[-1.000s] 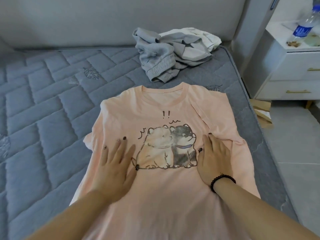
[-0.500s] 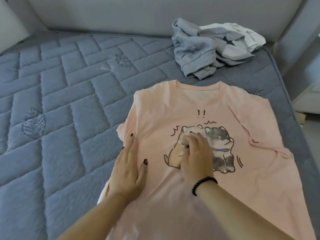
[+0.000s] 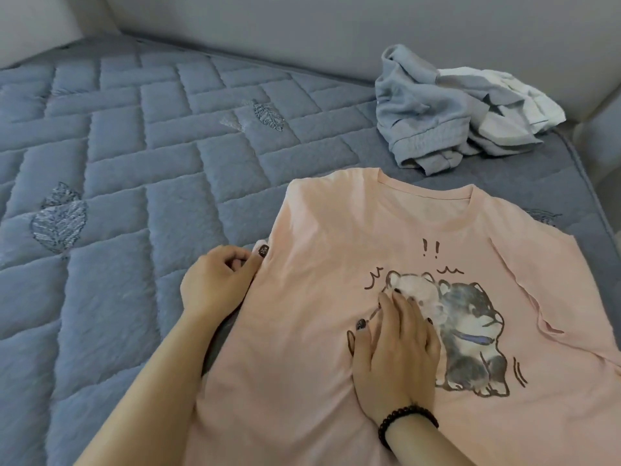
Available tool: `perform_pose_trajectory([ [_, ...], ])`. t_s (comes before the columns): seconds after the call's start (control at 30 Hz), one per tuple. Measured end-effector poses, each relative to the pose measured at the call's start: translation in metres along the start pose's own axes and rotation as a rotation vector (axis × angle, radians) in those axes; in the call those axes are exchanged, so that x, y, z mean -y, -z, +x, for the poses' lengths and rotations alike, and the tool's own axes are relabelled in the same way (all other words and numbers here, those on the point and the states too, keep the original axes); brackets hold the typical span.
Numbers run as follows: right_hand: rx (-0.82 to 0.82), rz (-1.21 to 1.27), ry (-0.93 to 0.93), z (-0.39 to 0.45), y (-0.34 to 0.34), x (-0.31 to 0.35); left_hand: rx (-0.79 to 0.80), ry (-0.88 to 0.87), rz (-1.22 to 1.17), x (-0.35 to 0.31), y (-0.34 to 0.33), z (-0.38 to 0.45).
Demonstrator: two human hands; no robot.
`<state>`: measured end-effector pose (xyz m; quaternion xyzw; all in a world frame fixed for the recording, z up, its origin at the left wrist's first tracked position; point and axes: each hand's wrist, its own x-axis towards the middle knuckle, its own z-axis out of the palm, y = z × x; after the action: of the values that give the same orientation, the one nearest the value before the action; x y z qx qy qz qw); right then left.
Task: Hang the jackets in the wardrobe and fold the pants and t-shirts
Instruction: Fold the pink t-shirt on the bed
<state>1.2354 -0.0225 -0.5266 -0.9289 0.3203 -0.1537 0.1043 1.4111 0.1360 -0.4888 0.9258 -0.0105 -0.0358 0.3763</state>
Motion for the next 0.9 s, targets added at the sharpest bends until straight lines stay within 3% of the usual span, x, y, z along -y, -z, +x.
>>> perform_pose_trajectory([
  [0.07,-0.006,-0.001,0.015,0.0,-0.003,-0.001,-0.041,0.005,-0.058,0.003,0.001,0.008],
  [0.2,0.008,-0.025,-0.005,0.0,-0.003,0.003,-0.399,0.12,-0.447,0.002,-0.001,0.015],
  [0.27,0.034,-0.027,-0.018,0.0,-0.001,0.003,-0.441,0.134,-0.545,0.005,0.001,0.019],
  [0.37,0.011,0.004,-0.026,-0.002,0.002,0.008,-0.276,0.124,-0.637,0.008,0.004,0.022],
  [0.47,-0.042,0.222,0.013,0.02,0.012,0.032,-0.03,0.141,-0.813,0.004,0.009,0.022],
  [0.57,0.027,0.368,0.3,0.079,0.027,0.079,0.162,0.085,-0.823,0.002,0.012,0.023],
  [0.63,0.192,0.41,0.457,0.133,0.034,0.118,0.214,-0.002,-0.786,0.002,0.012,0.021],
  [0.73,0.513,0.113,0.489,0.204,0.03,0.169,0.218,-0.165,-0.561,0.001,0.011,0.013],
  [0.9,0.705,-0.431,0.537,0.225,0.003,0.202,0.257,-0.394,-0.336,0.008,0.009,0.014],
])
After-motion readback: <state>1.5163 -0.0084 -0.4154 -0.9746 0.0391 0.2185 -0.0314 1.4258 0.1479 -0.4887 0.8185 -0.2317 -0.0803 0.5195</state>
